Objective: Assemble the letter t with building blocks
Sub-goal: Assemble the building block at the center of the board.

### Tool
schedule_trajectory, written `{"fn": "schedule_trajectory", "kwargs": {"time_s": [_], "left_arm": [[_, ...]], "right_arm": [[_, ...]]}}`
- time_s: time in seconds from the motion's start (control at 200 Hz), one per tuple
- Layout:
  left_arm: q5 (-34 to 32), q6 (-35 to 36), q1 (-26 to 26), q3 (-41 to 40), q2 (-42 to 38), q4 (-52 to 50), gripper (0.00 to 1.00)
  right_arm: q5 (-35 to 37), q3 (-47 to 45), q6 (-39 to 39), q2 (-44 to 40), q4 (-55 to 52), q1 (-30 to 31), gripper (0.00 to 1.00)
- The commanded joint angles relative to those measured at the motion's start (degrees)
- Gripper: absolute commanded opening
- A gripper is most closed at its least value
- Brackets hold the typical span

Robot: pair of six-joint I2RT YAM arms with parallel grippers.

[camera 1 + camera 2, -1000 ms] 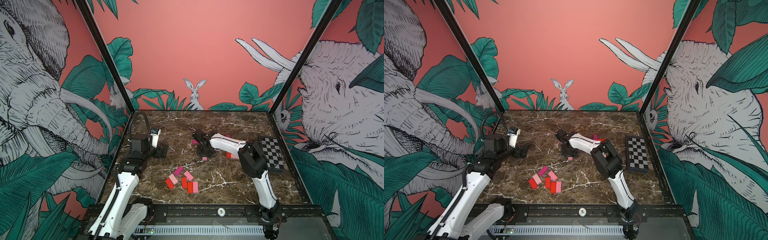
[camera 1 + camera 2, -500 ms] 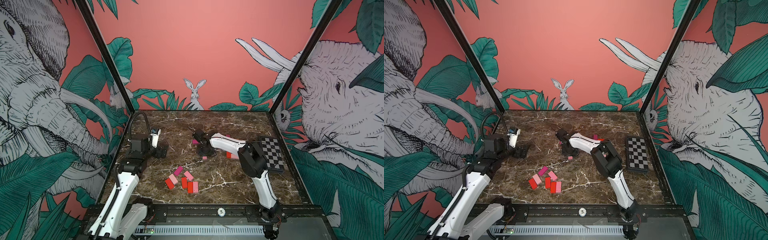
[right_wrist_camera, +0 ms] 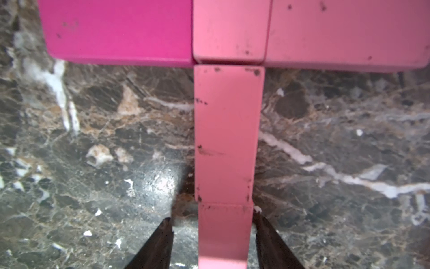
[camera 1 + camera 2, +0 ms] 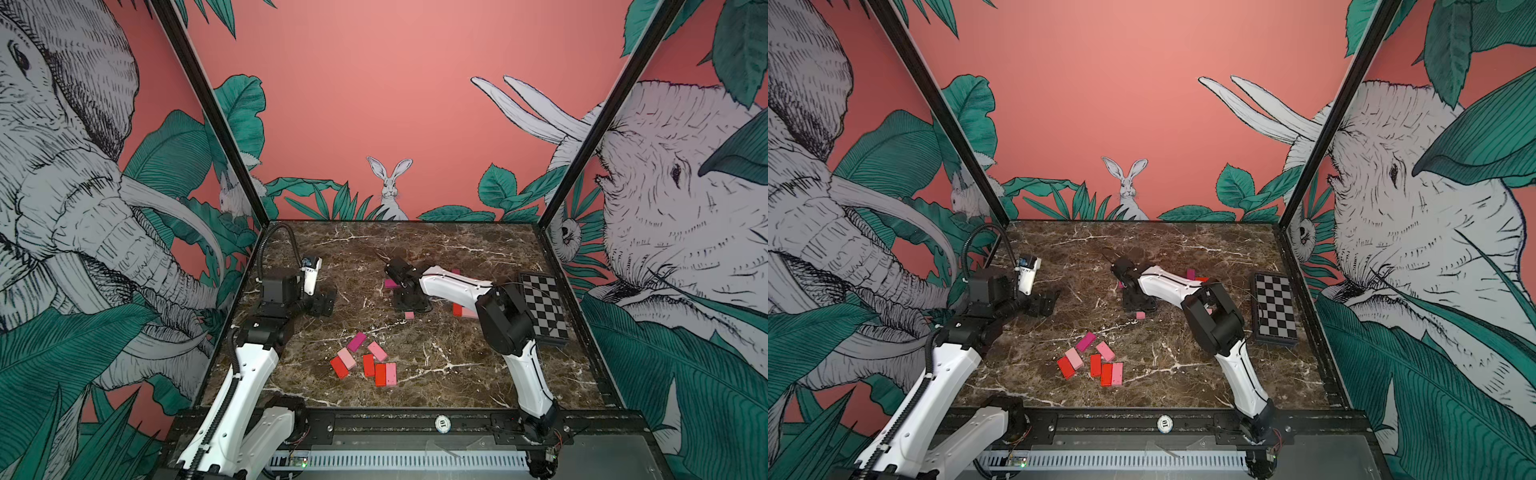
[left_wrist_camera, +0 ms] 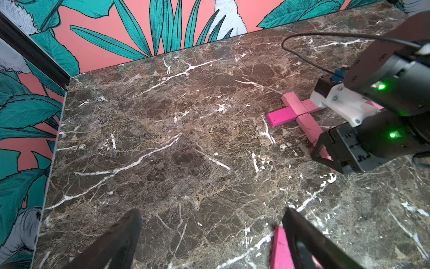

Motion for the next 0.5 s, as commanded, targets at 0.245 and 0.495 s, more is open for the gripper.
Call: {"fn": "schedule_trajectory", "kwargs": {"time_s": [0.245,0.495], "left_arm": [[0.1,0.0,0.3,1.5,-0.2,-0.4,0.97],[-0.7,-0.1,0.2,1.6,-0.3,-0.5,0.97]], "right_arm": [[1.2,-2.1,-6.9,-11.4,-2.2,-0.5,0.83],[-1.9,-11.0,-11.9,-25.0,-4.9,-0.3,0.82]]}}
